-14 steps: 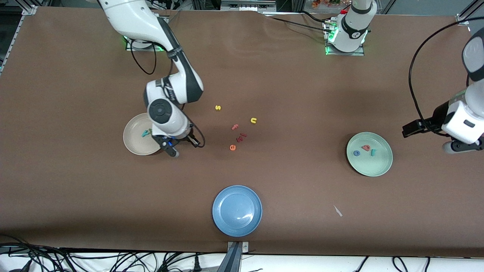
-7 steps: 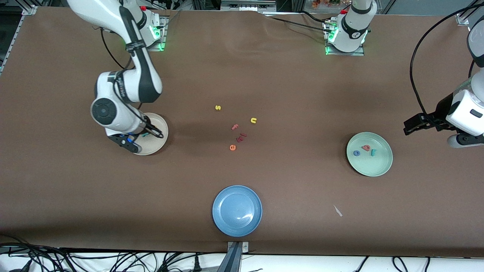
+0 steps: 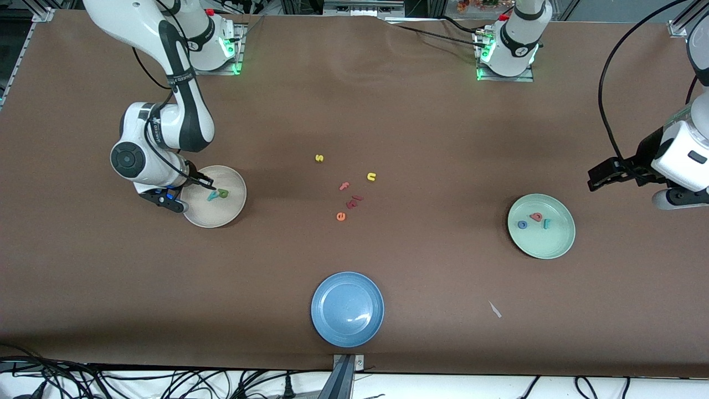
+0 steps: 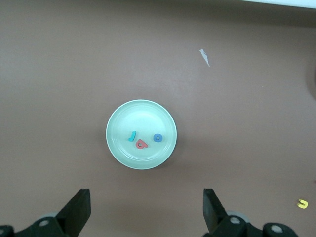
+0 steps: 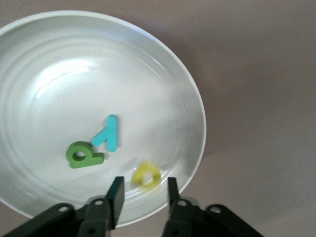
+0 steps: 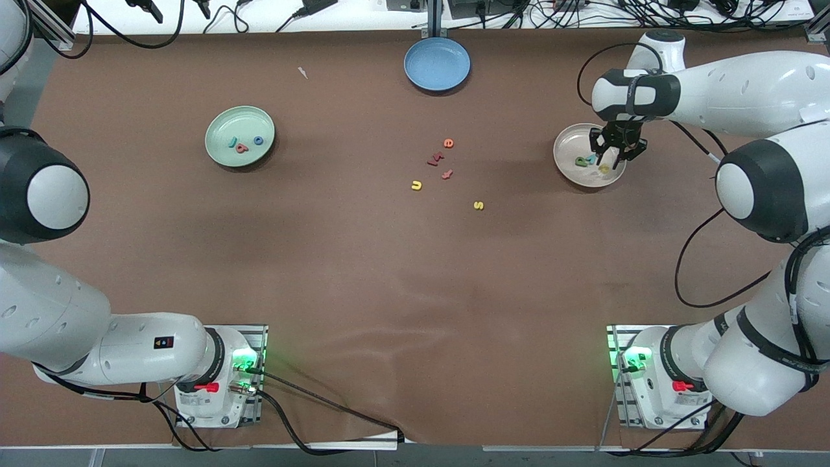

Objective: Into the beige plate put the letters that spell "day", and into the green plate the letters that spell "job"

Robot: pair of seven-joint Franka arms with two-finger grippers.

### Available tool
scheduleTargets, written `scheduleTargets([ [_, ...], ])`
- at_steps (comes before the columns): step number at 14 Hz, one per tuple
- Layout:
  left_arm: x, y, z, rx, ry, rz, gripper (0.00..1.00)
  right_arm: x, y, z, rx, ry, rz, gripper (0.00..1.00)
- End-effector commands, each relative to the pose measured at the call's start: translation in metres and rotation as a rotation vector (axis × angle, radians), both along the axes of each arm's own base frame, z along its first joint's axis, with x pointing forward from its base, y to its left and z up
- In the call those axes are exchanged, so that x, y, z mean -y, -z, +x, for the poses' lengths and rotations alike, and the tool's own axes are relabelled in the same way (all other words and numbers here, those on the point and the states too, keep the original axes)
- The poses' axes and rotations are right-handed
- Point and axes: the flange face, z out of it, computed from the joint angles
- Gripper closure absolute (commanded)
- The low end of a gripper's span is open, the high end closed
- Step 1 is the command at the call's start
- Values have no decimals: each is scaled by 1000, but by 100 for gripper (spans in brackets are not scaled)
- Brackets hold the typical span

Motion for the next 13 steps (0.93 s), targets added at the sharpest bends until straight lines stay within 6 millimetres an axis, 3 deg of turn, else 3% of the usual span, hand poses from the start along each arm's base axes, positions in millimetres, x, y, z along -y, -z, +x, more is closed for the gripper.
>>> scheduleTargets([
  [1, -11, -10, -8, -6, -18, -39, 0, -5, -13, 7, 29, 14, 39, 0],
  [4, -9, -7, -6, -12, 0, -37, 0, -15, -44, 28, 22, -1, 62, 0],
  [9, -11, -4, -5, -17, -8, -37, 0, -25, -113, 61, -4, -31, 88, 0],
  [11, -12, -4, -5, -17, -11, -37, 0, -24, -154, 73, -4, -55, 92, 0],
  [13, -14, -4, -5, -17, -11, -37, 0, -20, -211, 84, -7, -113, 100, 0],
])
